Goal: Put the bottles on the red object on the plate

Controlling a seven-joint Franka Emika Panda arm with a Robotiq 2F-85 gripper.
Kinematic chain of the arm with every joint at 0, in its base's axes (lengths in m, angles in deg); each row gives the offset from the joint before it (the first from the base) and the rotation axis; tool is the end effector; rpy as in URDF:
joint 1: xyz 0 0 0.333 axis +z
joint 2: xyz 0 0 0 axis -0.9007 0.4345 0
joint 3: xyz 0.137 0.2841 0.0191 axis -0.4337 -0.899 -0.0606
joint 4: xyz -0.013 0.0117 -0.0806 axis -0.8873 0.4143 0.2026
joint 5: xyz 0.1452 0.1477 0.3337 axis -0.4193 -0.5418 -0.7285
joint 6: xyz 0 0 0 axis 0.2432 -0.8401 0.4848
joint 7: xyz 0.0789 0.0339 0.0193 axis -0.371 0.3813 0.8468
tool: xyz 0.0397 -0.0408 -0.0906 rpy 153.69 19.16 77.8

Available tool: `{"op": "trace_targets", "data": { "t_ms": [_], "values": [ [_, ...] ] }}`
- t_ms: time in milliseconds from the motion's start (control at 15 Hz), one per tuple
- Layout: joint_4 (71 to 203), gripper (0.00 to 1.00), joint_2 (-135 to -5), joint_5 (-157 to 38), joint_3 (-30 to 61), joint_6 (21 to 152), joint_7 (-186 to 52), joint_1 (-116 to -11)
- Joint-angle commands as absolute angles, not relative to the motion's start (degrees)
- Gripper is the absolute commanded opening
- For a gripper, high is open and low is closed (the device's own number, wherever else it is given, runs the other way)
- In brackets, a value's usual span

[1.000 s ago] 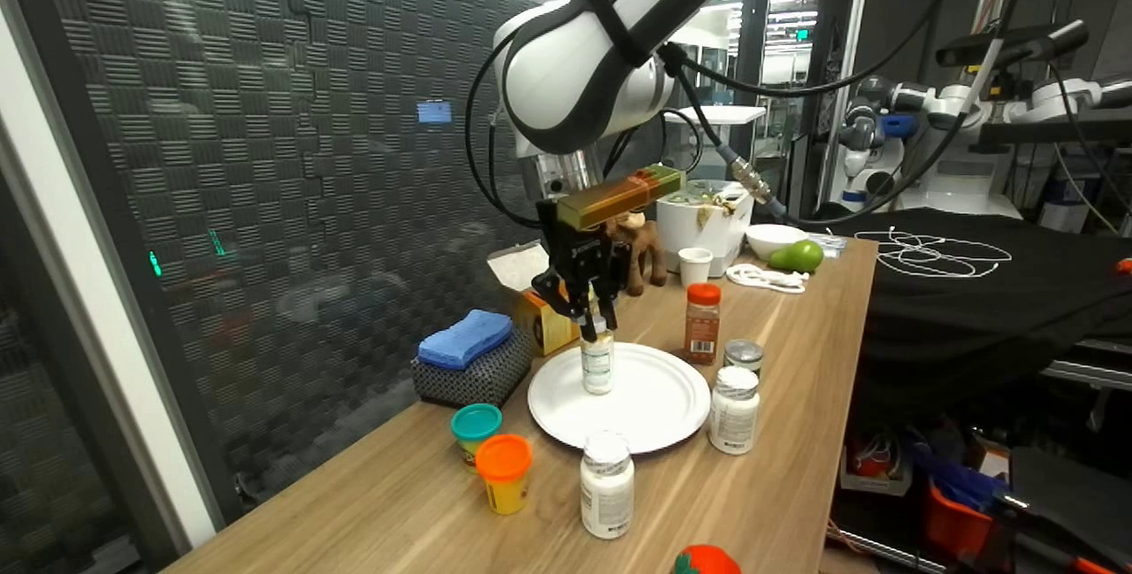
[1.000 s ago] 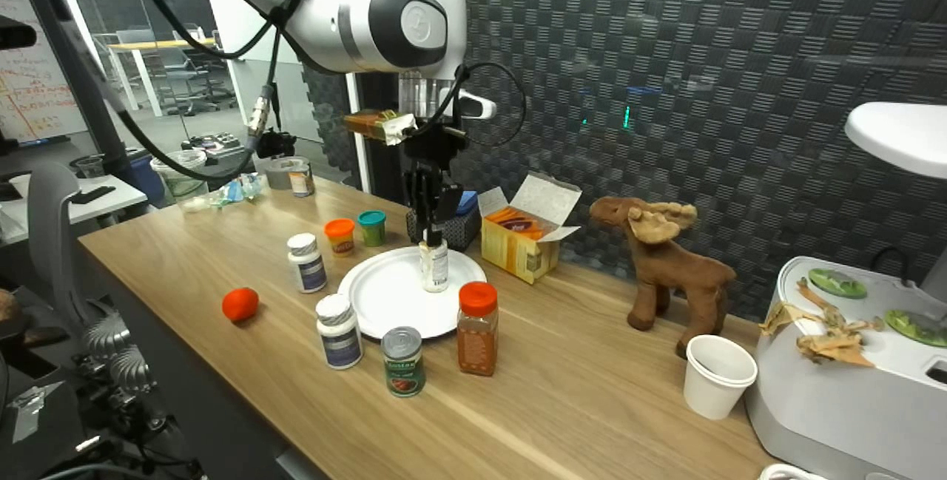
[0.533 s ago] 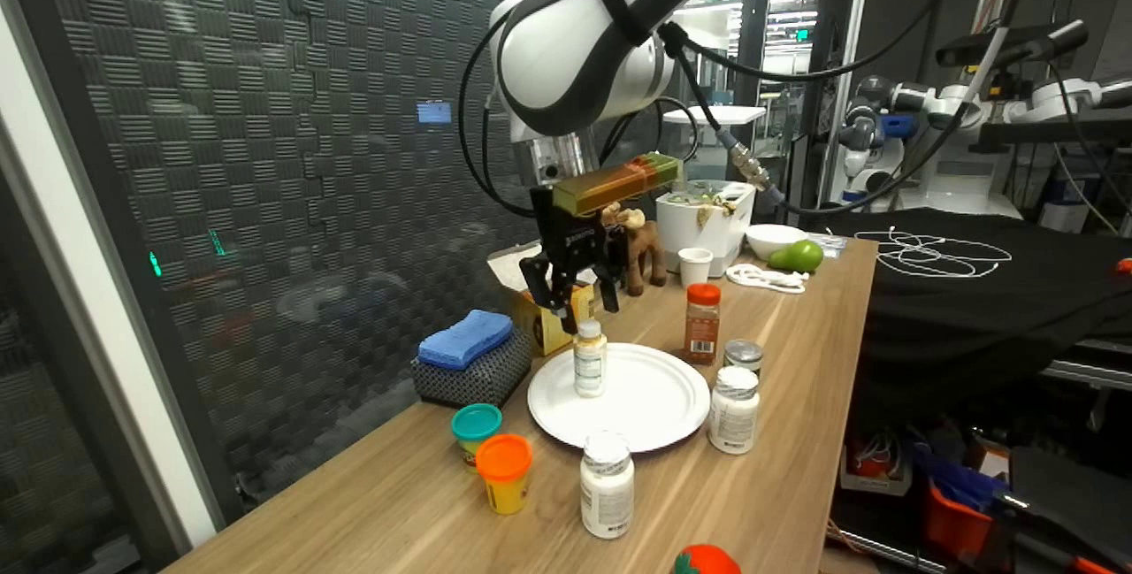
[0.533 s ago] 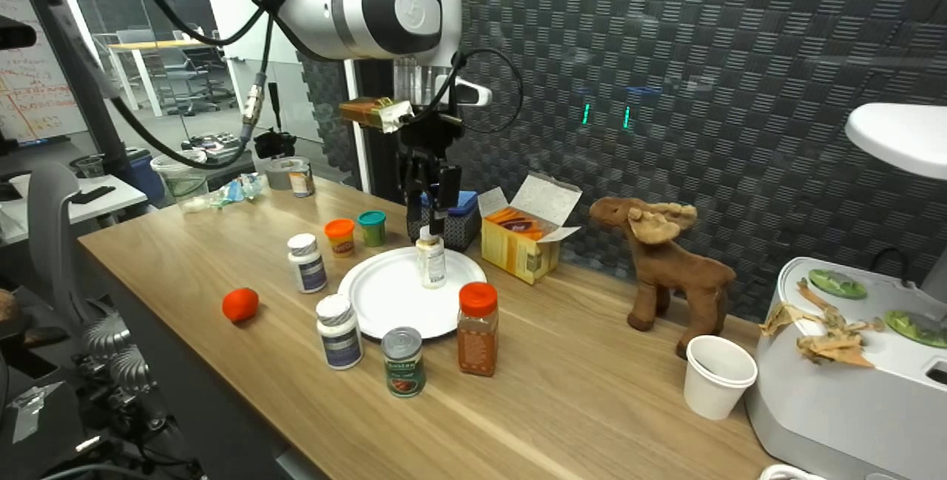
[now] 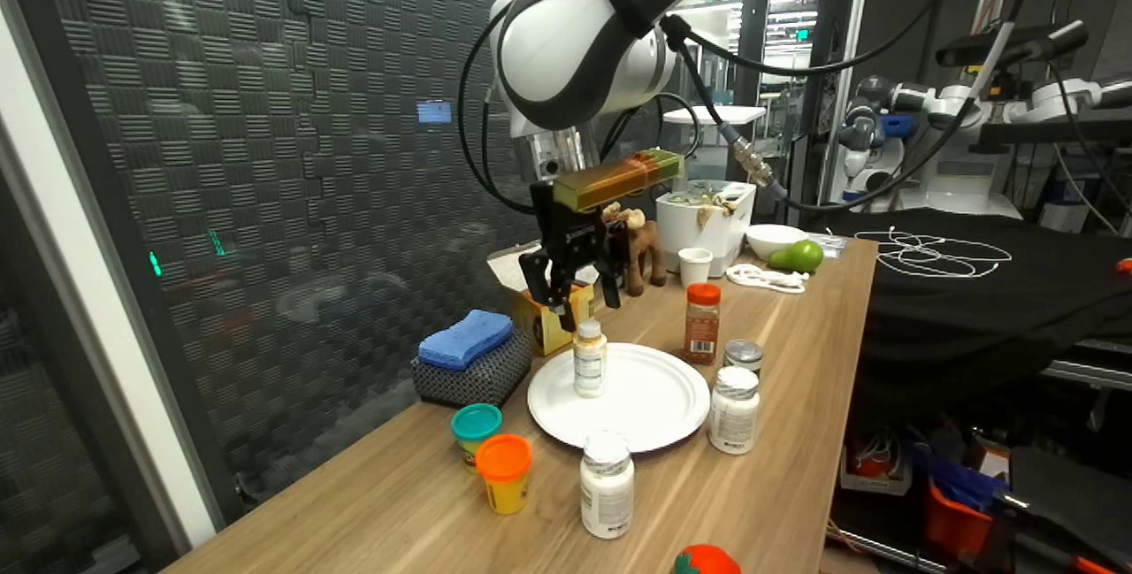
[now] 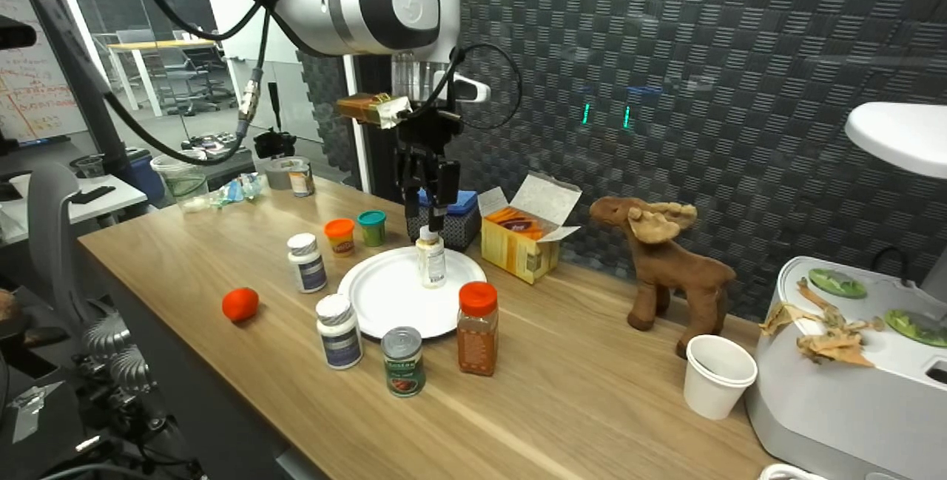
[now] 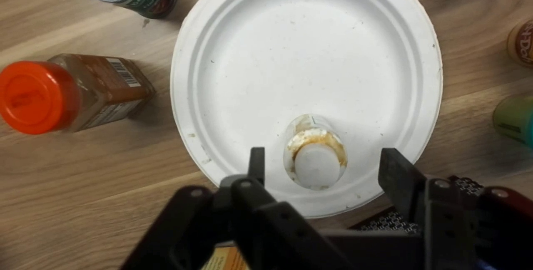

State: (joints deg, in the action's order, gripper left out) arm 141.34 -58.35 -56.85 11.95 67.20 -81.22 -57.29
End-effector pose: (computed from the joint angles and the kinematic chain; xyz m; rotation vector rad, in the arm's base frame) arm 0.6488 0.0711 0.2998 3.0045 -0.2458 -0.2215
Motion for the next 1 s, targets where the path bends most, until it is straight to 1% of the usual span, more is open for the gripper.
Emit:
{"op": "trace_targets", "data": {
  "t_ms": [0,133,400,667,933],
  "values": [
    [141.1,0.99,-58.62,-54.47,13.16,67.47,-81.55,-56.65],
    [142.6,1.0,-60.92,-50.57,14.66,68.61,-81.19,-56.86],
    [148.79,1.0,-66.26,-47.47,17.25,76.75,-82.7,-58.72],
    [155.12,1.0,-71.0,-49.15,18.17,81.18,-81.22,-61.8],
    [160.08,1.0,-73.06,-52.07,17.88,82.89,-79.77,-64.5]
  ]
}}
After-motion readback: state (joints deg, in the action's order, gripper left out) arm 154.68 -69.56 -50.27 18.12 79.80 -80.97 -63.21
